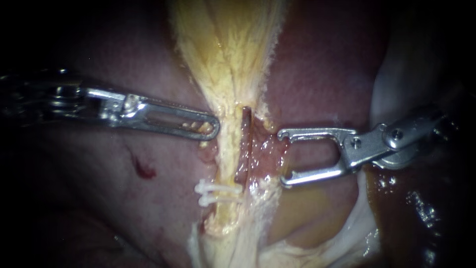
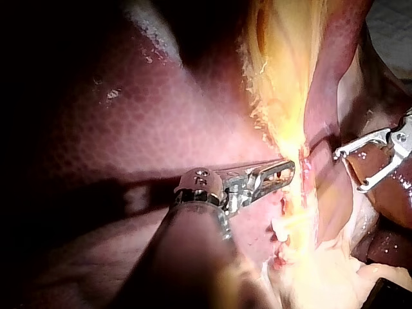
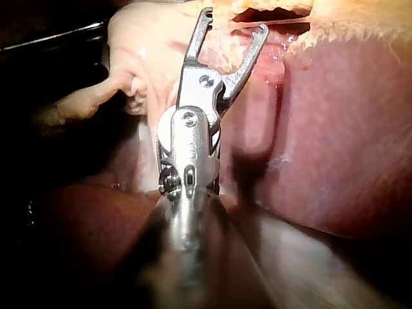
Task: Going back second clip left tube
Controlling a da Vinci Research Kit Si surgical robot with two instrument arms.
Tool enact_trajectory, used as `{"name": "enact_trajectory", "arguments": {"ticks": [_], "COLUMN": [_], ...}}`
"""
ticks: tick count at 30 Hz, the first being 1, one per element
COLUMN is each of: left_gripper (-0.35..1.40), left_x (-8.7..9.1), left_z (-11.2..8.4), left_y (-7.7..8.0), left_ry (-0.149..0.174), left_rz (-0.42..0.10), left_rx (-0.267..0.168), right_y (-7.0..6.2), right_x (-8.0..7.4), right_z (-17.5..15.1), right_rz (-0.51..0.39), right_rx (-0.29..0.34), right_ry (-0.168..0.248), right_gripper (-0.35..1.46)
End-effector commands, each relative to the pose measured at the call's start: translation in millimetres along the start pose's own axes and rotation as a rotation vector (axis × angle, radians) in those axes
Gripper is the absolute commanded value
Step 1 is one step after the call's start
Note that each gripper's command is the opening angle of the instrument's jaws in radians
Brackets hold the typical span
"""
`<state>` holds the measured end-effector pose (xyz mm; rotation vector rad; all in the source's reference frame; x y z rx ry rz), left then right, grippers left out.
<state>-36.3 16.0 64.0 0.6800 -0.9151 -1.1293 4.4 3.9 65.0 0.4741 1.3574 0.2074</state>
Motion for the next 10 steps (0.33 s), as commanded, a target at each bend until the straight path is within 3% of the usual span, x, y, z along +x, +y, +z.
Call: {"name": "enact_trajectory", "arguments": {"ticks": [1, 10], "left_gripper": [-0.35, -0.35], "left_x": [0.0, 0.0], "left_z": [0.0, -0.2], "left_y": [0.0, 0.0], "left_ry": [0.0, 0.001], "left_rz": [0.0, -0.001], "left_rx": [-0.001, 0.0], "right_y": [0.0, -0.1], "right_x": [0.0, 0.1], "right_z": [0.0, 0.0], "right_rz": [0.0, 0.0], "right_rx": [0.0, 0.0], "right_ry": [0.0, 0.0], "right_gripper": [0.5, 0.5]}}
